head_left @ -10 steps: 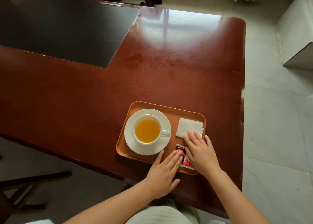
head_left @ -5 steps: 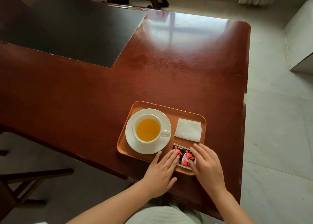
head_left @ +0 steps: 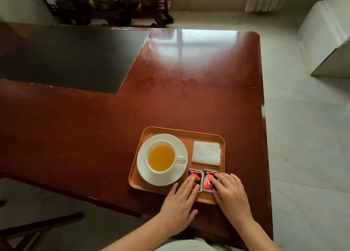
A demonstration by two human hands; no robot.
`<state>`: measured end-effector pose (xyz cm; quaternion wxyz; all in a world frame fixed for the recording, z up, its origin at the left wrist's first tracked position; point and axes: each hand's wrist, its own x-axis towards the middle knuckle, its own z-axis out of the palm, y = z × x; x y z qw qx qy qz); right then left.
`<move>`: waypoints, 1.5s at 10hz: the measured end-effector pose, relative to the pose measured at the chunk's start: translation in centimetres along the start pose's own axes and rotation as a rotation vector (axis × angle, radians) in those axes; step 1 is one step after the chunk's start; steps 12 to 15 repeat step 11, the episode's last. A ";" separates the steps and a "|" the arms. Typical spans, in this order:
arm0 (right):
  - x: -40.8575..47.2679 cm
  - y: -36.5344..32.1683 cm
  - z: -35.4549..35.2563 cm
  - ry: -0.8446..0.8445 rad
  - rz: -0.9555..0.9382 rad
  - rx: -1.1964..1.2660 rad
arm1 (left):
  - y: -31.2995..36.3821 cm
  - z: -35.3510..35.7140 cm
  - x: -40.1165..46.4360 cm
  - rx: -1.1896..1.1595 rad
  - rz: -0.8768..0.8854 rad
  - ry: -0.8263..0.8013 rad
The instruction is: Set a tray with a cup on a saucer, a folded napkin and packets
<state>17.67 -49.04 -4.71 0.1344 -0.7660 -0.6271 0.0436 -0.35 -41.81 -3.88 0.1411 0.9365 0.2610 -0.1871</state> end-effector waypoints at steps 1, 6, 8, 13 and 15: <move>-0.2 -0.1 -0.1 0.020 0.003 -0.025 | 0.1 0.1 0.2 0.012 -0.006 -0.007; 0.1 -0.1 0.1 0.048 0.036 -0.034 | 0.0 -0.6 1.0 0.029 -0.025 -0.020; 0.1 -0.1 0.3 0.055 0.041 -0.039 | -0.1 -0.4 1.0 0.048 -0.022 -0.023; 0.5 -0.4 -0.8 0.116 0.032 0.052 | 0.6 -2.2 0.7 -0.060 0.002 -0.019; 0.5 -0.4 -0.8 0.116 0.032 0.052 | 0.6 -2.2 0.7 -0.060 0.002 -0.019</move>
